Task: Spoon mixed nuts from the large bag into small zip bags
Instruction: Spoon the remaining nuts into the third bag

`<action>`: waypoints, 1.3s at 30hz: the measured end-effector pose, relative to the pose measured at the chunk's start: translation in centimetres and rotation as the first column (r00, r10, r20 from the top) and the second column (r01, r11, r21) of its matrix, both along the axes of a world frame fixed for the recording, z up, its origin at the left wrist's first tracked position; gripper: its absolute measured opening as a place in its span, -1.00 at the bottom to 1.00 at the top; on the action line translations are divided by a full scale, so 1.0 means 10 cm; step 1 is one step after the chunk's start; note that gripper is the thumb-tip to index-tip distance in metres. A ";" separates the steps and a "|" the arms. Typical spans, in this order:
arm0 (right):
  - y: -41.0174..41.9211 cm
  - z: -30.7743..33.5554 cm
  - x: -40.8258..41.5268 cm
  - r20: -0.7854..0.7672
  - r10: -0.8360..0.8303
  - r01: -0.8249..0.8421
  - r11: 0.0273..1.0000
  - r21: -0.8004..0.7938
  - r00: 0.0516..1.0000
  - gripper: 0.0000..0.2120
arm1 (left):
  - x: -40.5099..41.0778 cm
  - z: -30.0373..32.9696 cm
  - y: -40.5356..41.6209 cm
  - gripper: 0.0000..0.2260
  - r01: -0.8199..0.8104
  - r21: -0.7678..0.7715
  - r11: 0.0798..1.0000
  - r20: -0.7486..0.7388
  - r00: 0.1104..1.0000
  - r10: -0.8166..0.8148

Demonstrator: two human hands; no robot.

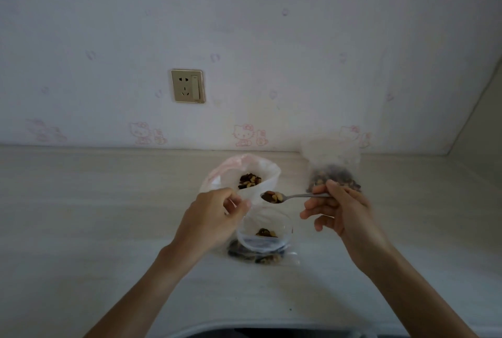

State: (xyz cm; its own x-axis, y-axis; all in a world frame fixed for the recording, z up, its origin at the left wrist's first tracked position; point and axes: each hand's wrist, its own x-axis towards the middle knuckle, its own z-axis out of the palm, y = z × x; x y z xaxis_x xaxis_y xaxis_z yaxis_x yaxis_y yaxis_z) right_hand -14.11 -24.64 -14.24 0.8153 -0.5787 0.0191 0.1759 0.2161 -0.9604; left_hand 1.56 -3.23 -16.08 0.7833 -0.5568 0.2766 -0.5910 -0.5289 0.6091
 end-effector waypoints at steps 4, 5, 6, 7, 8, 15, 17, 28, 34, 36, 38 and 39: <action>0.06 -0.03 -0.23 -0.021 0.015 -0.015 1.000 0.009 1.000 -0.65 | -0.11 -0.09 0.02 -0.71 0.054 0.034 0.998 -0.093 0.994 -0.051; 0.08 -0.04 -0.27 -0.033 0.020 -0.020 1.000 0.011 0.999 -0.65 | -0.12 -0.10 0.03 -0.72 0.070 0.024 0.997 -0.113 0.991 -0.067; 0.09 -0.04 -0.30 -0.046 0.025 -0.024 1.000 0.011 0.999 -0.65 | -0.14 -0.11 0.03 -0.74 0.082 0.007 0.997 -0.130 0.988 -0.081; 0.11 -0.04 -0.33 -0.059 0.028 -0.027 1.000 0.004 0.998 -0.65 | -0.15 -0.11 0.03 -0.78 0.091 -0.015 0.996 -0.141 0.986 -0.092; 0.12 -0.04 -0.35 -0.070 0.028 -0.029 0.999 -0.014 0.997 -0.65 | -0.15 -0.11 0.03 -0.80 0.098 -0.039 0.994 -0.148 0.984 -0.103; 0.25 -0.04 -0.43 -0.056 0.033 -0.061 0.775 -0.629 0.998 -0.73 | -0.20 -0.07 0.01 -0.85 0.151 -0.226 0.962 -0.200 0.960 -0.198; 0.23 -0.04 -0.47 -0.055 0.026 -0.061 0.510 -0.858 0.998 -0.74 | -0.19 -0.07 0.02 -0.86 0.137 -0.240 0.961 -0.213 0.958 -0.189; 0.20 0.07 -0.28 0.069 0.090 -0.027 0.775 -0.631 0.994 -0.68 | -0.11 0.00 0.05 -0.86 0.083 -0.204 0.975 -0.201 0.972 -0.124; 0.13 0.10 0.01 0.042 0.009 0.004 0.956 -0.292 0.999 -0.66 | 0.07 0.14 0.00 -0.91 -0.037 -0.345 0.938 0.019 0.999 0.046; 0.11 0.13 0.16 0.035 -0.030 0.039 0.957 -0.286 0.999 -0.67 | 0.17 0.19 -0.04 -0.90 -0.090 -0.338 0.937 0.145 0.979 0.146; 0.10 0.18 0.33 0.027 -0.072 0.077 0.945 -0.318 0.997 -0.68 | 0.32 0.21 -0.11 -0.68 -0.149 -0.215 0.965 0.256 0.945 0.203; 0.10 0.19 0.41 0.018 -0.093 0.093 0.931 -0.354 0.996 -0.69 | 0.41 0.22 -0.16 -0.55 -0.177 -0.121 0.977 0.282 0.937 0.205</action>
